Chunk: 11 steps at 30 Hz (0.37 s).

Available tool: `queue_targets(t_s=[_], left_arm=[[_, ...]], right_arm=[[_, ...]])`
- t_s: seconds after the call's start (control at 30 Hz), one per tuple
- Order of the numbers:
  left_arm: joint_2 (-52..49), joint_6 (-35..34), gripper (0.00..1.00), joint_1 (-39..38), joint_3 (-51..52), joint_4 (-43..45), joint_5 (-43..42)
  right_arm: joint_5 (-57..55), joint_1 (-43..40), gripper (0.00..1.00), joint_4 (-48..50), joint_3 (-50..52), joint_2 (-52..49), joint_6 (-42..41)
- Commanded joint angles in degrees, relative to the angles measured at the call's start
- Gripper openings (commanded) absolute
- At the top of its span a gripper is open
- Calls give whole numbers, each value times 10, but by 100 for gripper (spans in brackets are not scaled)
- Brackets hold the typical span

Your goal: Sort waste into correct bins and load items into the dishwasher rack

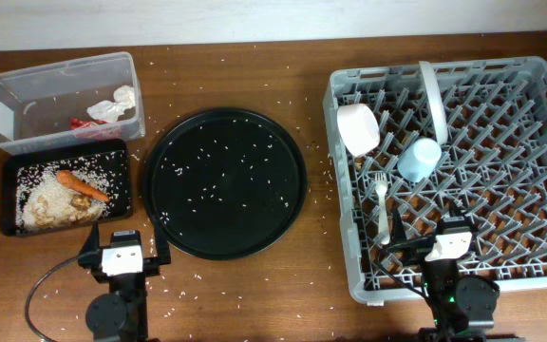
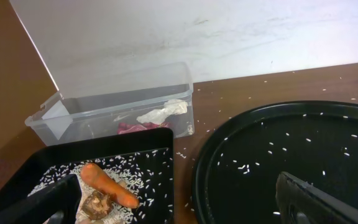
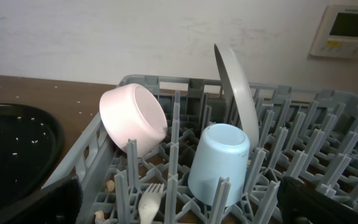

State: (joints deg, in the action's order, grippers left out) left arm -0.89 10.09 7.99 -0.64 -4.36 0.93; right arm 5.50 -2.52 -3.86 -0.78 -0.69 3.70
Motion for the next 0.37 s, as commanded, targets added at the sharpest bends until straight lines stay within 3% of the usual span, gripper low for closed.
queue_targets(t_s=[0.0,0.33], left_arm=[[5,7,99,-3,1,-4,4],[5,7,99,-3,1,-4,4]], right_arm=[[3,2,99,0,5,4,4],[3,2,99,0,5,4,4]])
